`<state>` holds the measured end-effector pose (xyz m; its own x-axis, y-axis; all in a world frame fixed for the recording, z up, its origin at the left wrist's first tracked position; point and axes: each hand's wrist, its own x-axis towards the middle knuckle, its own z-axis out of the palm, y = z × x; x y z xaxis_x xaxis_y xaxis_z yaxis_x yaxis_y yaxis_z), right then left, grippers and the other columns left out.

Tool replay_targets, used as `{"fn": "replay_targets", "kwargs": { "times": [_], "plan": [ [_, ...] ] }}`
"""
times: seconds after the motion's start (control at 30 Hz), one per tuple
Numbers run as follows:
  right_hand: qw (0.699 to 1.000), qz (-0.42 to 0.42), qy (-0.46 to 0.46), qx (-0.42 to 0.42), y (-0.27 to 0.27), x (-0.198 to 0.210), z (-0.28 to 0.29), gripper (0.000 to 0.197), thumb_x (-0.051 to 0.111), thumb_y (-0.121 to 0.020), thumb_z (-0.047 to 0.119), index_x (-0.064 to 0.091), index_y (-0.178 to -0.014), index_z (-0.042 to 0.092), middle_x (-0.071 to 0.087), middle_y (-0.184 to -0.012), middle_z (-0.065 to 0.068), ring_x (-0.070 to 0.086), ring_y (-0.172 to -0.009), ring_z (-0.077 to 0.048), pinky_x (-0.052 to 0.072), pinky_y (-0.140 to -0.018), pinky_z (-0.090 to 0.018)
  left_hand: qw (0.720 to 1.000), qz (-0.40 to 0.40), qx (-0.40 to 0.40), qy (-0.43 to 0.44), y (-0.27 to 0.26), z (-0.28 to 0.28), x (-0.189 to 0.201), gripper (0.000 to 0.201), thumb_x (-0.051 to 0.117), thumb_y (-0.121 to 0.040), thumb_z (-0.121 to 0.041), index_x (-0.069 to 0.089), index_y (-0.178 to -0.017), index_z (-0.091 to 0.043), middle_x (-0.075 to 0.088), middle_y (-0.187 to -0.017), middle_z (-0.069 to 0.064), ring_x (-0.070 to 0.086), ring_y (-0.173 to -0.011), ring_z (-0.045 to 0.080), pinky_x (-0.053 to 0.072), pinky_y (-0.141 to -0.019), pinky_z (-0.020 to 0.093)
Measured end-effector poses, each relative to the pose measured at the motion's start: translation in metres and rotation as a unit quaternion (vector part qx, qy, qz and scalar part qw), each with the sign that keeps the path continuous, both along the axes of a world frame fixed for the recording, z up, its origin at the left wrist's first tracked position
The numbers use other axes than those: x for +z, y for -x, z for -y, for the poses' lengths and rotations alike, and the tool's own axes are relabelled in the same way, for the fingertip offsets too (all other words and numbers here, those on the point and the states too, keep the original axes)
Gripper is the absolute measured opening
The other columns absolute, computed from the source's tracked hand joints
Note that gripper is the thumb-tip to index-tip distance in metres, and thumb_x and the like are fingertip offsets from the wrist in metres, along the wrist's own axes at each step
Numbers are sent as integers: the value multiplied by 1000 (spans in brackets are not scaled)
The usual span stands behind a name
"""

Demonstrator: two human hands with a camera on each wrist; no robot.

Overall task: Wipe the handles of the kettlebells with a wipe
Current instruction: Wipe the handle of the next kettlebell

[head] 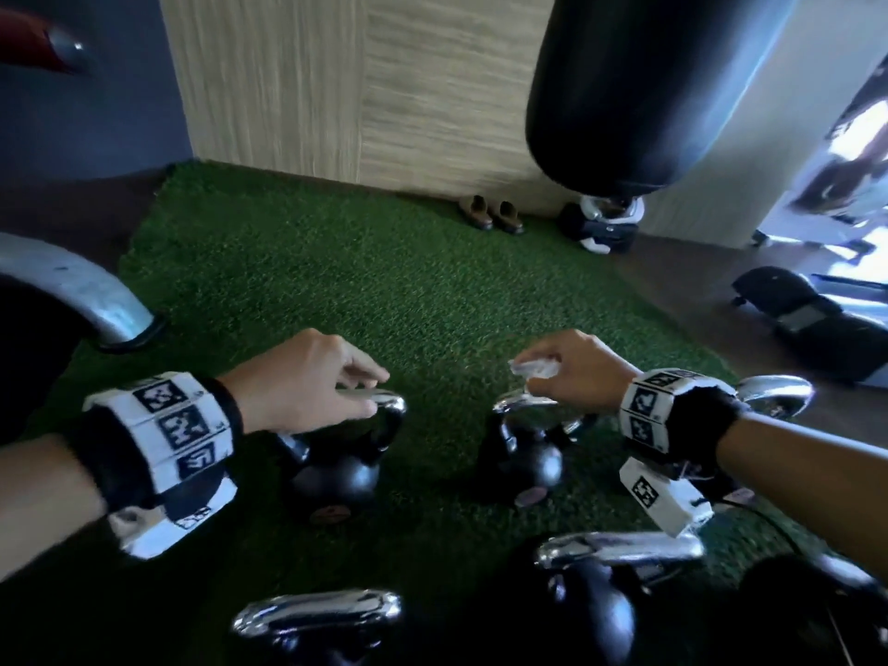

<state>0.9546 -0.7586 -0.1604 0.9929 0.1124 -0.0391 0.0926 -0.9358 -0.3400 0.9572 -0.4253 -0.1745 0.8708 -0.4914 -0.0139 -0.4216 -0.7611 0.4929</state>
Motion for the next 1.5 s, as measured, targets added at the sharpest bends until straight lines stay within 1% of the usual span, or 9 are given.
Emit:
{"fn": "replay_targets", "kwargs": {
  "times": [0.27, 0.47, 0.57, 0.73, 0.93, 1.07, 1.23, 1.4, 1.5],
  "plan": [
    [996, 4, 19, 84, -6, -1, 95, 28, 71, -91, 23, 75, -118, 26, 69, -118, 7, 60, -104, -6, 46, -89, -24, 983, -83, 8, -167, -14, 100, 17, 37, 77, -87, -31, 73, -123, -29, 76, -100, -18, 69, -92, -5, 54, -89, 16],
    [992, 23, -54, 108, -9, -30, 131, 34, 78, -87, 24, 74, -121, 31, 74, -105, 12, 64, -91, -4, 46, -79, -17, 968, -99, 110, -203, -41, 174, -41, 59, 83, -83, -34, 63, -137, -23, 73, -121, -6, 67, -113, 14, 53, -99, 29],
    [988, 54, -106, 98, -10, -46, 141, 30, 82, -84, 22, 78, -113, 27, 69, -94, 13, 61, -82, -2, 40, -68, -10, 957, -130, 180, -186, -48, 195, -82, 71, 86, -80, -35, 56, -141, -16, 67, -130, 3, 69, -105, 19, 60, -88, 32],
    [980, 80, -160, 82, -9, -55, 145, 23, 82, -84, 19, 77, -106, 18, 62, -93, 12, 57, -81, 4, 39, -61, -2, 946, -197, 242, -86, -48, 209, -131, 41, 94, -65, -45, 69, -86, -21, 68, -84, -2, 65, -73, 12, 57, -59, 22],
    [980, 99, -140, 104, -18, -56, 119, 20, 77, -88, 14, 78, -108, 15, 71, -97, 2, 60, -89, -8, 38, -66, -7, 939, -203, 275, 23, -50, 211, -180, 96, 92, -25, -79, 72, -108, -34, 77, -103, -13, 72, -99, 10, 63, -86, 33],
    [984, 73, -126, 105, -23, -62, 95, 19, 75, -89, 9, 79, -106, 17, 76, -105, -3, 70, -92, -14, 50, -75, -18, 953, -198, 227, 42, -37, 219, -184, 70, 90, -51, -72, 73, -104, -31, 76, -97, -13, 71, -92, 11, 55, -89, 27],
    [994, 57, -80, 58, -23, -69, 109, 23, 66, -92, -1, 80, -98, 16, 77, -98, -6, 75, -87, -19, 65, -78, -34, 960, -165, 213, 74, -33, 224, -190, 77, 84, -44, -83, 65, -103, -39, 73, -101, -20, 69, -99, 6, 52, -98, 26],
    [992, 67, -93, 43, -20, -65, 130, 22, 68, -89, 2, 80, -81, 18, 76, -86, -2, 71, -75, -12, 54, -60, -11, 966, -146, 194, 90, -37, 223, -194, 86, 80, -33, -89, 64, -101, -38, 72, -105, -20, 67, -104, 4, 50, -105, 30],
    [993, 77, -78, 53, -20, -75, 126, 48, 62, -89, -5, 63, -60, 33, 74, -80, 1, 72, -73, -12, 53, -60, -14, 967, -146, 193, 82, -40, 221, -199, 87, 81, -34, -88, 67, -103, -36, 73, -103, -20, 69, -102, 4, 53, -103, 31]
  ]
}}
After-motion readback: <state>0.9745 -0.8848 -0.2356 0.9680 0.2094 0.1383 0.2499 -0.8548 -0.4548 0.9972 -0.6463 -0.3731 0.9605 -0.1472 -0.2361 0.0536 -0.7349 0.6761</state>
